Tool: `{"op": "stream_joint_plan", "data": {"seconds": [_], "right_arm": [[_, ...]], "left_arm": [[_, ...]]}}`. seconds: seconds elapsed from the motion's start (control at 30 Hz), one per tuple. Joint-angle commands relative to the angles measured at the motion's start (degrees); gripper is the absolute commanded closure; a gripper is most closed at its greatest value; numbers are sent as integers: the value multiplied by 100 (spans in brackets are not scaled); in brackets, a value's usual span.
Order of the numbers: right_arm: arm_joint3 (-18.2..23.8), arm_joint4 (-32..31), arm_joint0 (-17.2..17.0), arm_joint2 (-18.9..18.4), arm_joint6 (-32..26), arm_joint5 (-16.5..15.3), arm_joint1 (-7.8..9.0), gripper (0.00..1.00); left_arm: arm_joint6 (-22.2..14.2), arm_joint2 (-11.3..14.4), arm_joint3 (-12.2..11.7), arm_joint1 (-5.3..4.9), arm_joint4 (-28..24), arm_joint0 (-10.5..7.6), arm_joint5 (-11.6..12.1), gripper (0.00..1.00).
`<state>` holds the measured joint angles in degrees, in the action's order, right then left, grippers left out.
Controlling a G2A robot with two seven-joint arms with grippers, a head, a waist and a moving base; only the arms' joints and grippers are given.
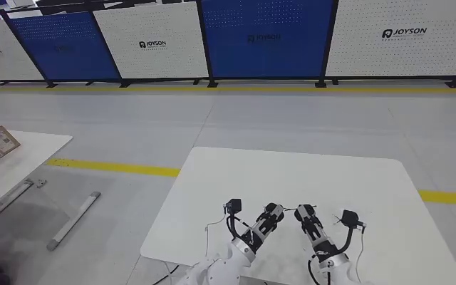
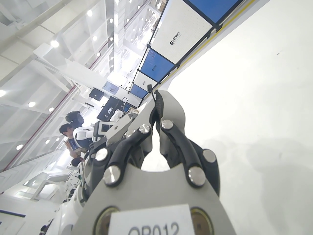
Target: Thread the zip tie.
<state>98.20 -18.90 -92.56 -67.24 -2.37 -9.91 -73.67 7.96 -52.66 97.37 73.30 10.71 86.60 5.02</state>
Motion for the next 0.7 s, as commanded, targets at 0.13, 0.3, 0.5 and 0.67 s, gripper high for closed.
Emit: {"op": "stream_joint_plan", "data": {"seconds": [0.13, 0.3, 0.5, 0.67], "right_arm": [[-14, 6, 1, -12, -13, -17, -4, 100], [-4, -3, -13, -33, -45, -30, -3, 100], [-27, -32, 56, -69, -267, -143, 11, 0], [-21, -252, 102, -84, -595, -384, 45, 0]], "left_arm": [[-3, 2, -8, 12, 29, -6, -19, 100], [-25, 7, -9, 20, 44, -10, -15, 100], [-215, 10, 4, 38, -256, -12, -37, 100], [-2, -31, 35, 65, -427, -2, -143, 100]]}}
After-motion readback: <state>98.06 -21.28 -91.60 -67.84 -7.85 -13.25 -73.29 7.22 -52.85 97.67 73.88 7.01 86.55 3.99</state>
